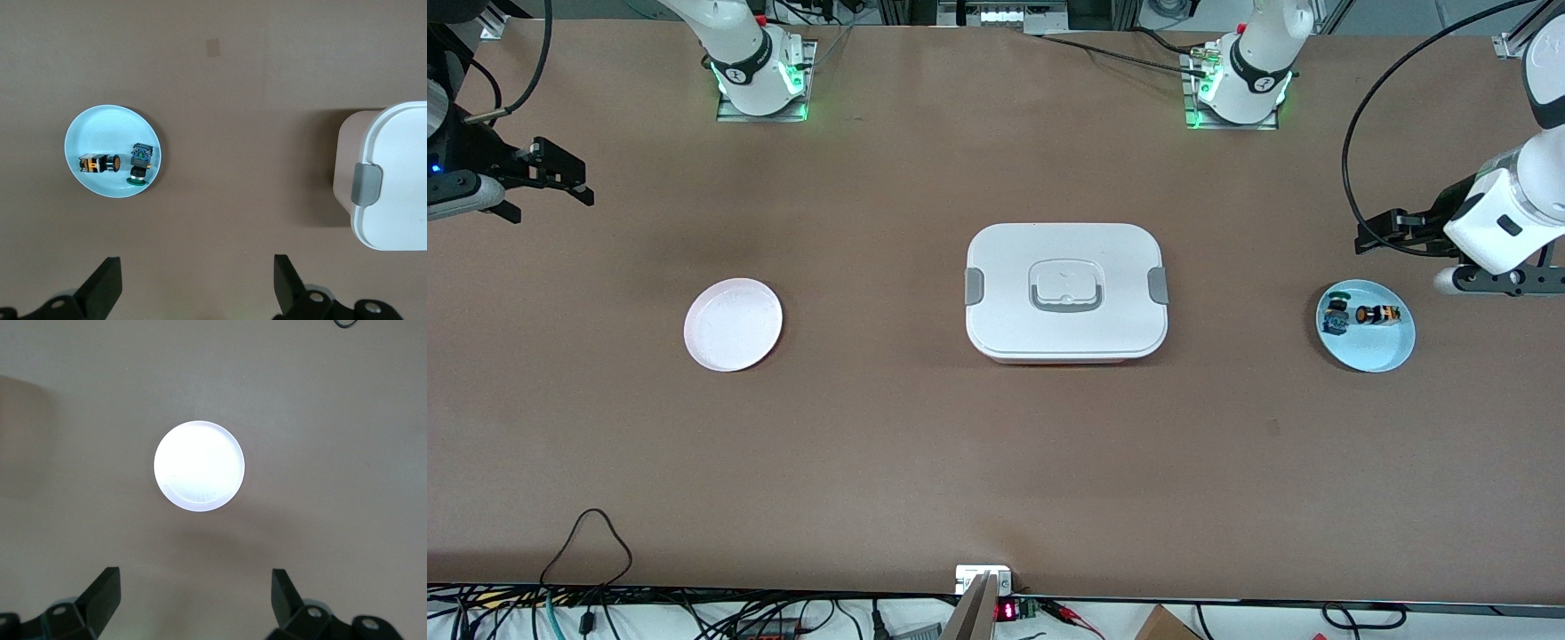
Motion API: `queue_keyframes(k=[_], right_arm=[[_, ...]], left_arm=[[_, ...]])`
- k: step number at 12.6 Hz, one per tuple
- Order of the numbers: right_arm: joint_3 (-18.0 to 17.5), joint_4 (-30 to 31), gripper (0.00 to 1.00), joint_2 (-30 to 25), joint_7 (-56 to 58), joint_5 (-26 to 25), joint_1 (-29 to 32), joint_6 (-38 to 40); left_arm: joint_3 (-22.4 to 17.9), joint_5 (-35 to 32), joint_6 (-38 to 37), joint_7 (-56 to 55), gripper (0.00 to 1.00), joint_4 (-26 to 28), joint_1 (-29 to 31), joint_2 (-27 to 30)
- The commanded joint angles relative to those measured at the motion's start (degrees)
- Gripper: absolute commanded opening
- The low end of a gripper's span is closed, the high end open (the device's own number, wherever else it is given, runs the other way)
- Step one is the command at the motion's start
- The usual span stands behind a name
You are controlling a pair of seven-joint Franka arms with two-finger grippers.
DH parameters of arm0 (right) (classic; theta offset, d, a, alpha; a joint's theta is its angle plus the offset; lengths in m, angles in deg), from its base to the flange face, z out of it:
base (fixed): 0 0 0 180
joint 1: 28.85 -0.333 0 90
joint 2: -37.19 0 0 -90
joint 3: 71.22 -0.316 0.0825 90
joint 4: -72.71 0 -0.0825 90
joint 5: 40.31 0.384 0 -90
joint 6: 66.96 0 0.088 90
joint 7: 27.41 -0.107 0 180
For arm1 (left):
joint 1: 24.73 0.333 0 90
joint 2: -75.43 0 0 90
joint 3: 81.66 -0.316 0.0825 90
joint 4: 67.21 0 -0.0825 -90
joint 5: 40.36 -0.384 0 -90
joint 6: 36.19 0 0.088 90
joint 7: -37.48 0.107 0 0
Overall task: Transfer orange switch to right arm and place
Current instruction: 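Lower the left gripper over the orange-and-black switch on the plate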
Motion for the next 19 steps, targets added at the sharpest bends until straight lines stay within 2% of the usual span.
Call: queue_keyframes(k=[1,4,8,9,12,16,19], right_arm=[[-0.15,-0.63,1.00,0.12,-1.10,0.09,0.05,-1.07],[0.03,-0.54,1.00,0.21,-1.19,0.44,0.14,-1.35],[0.12,-0.89,1.00,0.30,-1.18,0.18,0.14,-2.57],[0.21,-2.98,1.00,0.47,-2.67,0.44,0.48,-3.28],[0.29,-10.19,1.00,6.71,-8.57,0.53,0.57,-1.80],[1.44,-11.70,1.00,6.28,-8.31,0.79,2.24,2.60],[1.44,-11.96,1.00,6.10,-8.57,0.71,2.24,3.31]], left_arm=[[0.19,-0.68,-0.18,0.09,1.00,1.92,2.03,-0.32],[0.19,-3.58,-0.18,0.09,1.00,4.38,2.21,-1.20],[0.19,-3.50,0.26,0.08,1.00,4.65,2.30,-1.55],[0.19,-3.50,0.96,0.27,1.00,5.35,2.99,-1.99],[0.19,-3.50,4.30,1.32,1.00,8.60,4.85,-2.25],[0.19,-3.50,11.67,7.81,1.00,10.88,8.44,-5.41],[0.10,-3.59,13.00,8.62,1.00,11.07,10.02,-7.78]])
